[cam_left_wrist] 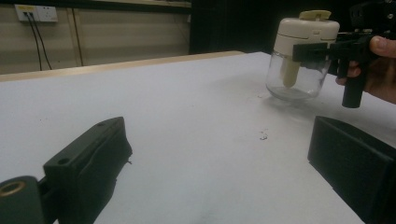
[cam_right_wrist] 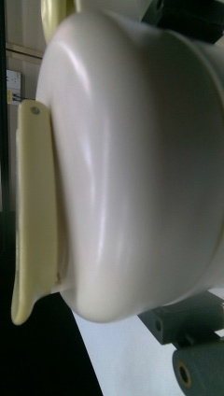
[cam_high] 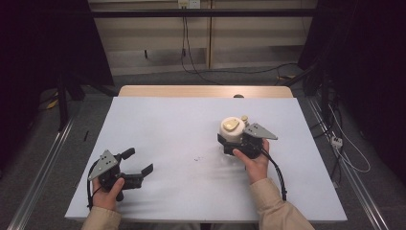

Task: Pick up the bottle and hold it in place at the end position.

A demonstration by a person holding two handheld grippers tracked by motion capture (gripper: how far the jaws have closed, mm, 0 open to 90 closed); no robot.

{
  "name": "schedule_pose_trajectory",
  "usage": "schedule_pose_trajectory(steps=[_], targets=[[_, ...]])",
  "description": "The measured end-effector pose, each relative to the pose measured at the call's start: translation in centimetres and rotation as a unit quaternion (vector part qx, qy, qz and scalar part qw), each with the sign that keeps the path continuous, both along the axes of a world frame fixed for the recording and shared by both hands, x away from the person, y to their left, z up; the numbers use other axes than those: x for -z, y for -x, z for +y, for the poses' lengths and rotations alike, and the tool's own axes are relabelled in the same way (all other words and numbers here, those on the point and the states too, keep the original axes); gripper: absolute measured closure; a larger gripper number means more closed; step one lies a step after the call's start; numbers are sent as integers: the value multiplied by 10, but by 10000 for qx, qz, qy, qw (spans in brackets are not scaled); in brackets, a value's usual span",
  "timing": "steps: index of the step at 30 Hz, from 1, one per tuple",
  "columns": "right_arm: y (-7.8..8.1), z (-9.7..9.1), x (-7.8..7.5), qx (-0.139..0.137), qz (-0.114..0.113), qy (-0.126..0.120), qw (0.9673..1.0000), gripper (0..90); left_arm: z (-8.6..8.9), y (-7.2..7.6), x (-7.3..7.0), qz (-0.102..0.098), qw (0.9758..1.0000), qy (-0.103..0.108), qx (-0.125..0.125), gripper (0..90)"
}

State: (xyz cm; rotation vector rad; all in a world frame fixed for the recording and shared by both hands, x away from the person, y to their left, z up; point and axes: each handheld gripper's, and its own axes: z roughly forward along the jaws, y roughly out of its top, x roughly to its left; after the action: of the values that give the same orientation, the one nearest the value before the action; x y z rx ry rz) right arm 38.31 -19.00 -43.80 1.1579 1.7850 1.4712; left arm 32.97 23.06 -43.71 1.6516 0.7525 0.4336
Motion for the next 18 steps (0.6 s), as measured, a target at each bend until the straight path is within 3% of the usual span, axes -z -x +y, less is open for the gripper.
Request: schedule_pose_trajectory(steps=[18], targets=[[-7, 12, -1, -136, 5, -25, 9999, 68, 0, 0, 0, 1, 10000, 11, -10, 47]])
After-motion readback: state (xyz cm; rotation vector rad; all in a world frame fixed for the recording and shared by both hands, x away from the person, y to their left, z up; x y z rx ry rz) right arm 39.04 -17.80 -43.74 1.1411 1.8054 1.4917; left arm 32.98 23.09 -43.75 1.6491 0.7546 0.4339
